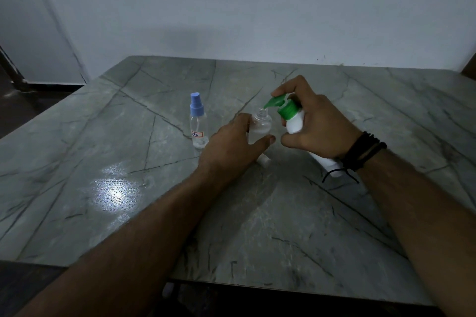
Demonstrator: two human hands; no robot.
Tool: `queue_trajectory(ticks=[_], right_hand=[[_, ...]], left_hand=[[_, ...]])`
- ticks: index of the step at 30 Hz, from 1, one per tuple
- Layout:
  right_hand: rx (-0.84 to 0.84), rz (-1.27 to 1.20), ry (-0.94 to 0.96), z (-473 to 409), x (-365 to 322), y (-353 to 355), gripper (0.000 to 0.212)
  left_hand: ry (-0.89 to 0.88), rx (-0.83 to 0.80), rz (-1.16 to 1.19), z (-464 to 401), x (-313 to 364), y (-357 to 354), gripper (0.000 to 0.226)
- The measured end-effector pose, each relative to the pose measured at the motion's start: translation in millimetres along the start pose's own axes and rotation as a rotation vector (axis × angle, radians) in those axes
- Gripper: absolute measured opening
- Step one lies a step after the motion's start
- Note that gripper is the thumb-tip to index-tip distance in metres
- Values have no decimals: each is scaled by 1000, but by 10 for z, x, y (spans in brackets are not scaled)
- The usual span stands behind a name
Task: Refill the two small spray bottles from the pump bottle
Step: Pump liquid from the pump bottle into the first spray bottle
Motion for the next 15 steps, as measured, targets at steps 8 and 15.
queue_trajectory(ticks=[8,15], right_hand=[[26,-3,-1,2,-11,28,70],[44,-17,-3,3,-21,33,74]], left_hand=[[-7,10,-7,-11,-15,-4,58],[-1,14,-5,-19,-26,-7,60]])
Point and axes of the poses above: each hand's wrist, its own z-axis away from the middle knuckle, its own y-axis out of the back of the hand, x = y × z, the point moved 2 cm from there along -z, towards the middle knuckle, and after that the axes turned 11 degrees about y, right-handed, at the moved point
